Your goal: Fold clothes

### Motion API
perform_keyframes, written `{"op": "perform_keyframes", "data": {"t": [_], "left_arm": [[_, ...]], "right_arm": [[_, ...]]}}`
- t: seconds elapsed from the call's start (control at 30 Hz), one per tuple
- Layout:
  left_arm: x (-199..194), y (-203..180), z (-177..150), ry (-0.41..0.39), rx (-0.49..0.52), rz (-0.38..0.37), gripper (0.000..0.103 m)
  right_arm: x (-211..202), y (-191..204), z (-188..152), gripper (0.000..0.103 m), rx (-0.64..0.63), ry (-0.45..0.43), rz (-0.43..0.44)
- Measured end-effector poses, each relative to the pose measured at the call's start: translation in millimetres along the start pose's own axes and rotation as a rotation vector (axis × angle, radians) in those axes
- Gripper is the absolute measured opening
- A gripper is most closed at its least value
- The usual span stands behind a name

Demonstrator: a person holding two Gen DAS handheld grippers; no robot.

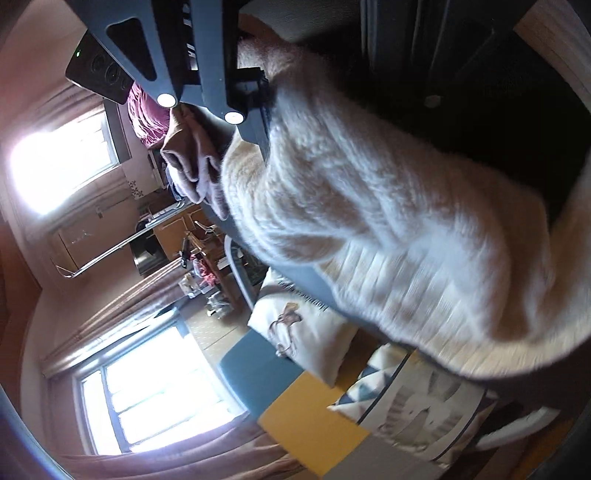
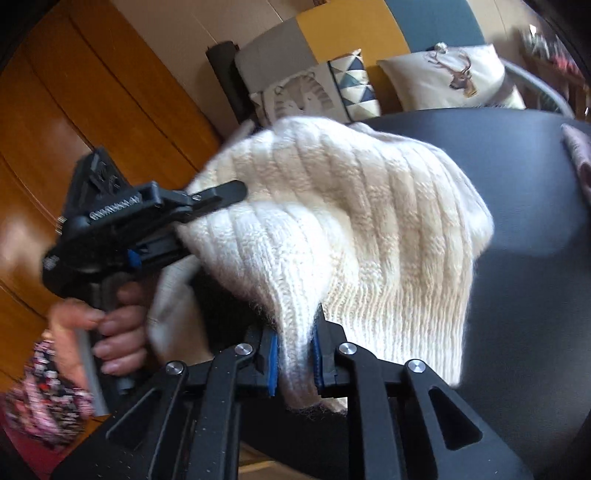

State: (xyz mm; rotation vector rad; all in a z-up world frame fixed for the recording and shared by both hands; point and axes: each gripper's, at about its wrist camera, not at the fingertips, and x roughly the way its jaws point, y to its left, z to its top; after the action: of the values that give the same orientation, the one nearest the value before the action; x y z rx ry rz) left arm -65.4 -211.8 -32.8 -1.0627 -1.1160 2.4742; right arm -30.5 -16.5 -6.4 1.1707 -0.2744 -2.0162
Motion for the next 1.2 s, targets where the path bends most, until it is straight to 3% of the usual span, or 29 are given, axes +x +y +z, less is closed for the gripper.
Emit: {"op": "perform_keyframes", "data": {"t": [0.17, 0.37, 0.6, 0.77, 0.97, 1.2], "left_arm": [[-22, -5, 25, 0.013, -0.001, -0.031, 0.023], [-32, -11, 38, 0.045, 0.036, 0.016, 0.023], [-44, -24, 56, 0.071, 0.075, 0.018, 0.023], [-49, -26, 56, 0.119, 0.137, 0.116, 0.023], [-42, 2, 29, 0.187, 0.161, 0.25, 0.023], [-24, 27, -7, 0.241, 0.255, 0.448, 0.024]], "right_arm": [[-9, 2, 4, 0.015, 0.118, 0.021, 0.199], [-2, 11, 4, 0.015, 0.2, 0.041, 0.303], [-8, 19, 19, 0.015, 0.264, 0.033, 0.462], [6, 30, 10, 0.015, 0.222, 0.101, 0.466], [40, 27, -26, 0.015, 0.25, 0.24, 0.454], [84, 26, -59, 0.015, 0.241, 0.371, 0.37]]}}
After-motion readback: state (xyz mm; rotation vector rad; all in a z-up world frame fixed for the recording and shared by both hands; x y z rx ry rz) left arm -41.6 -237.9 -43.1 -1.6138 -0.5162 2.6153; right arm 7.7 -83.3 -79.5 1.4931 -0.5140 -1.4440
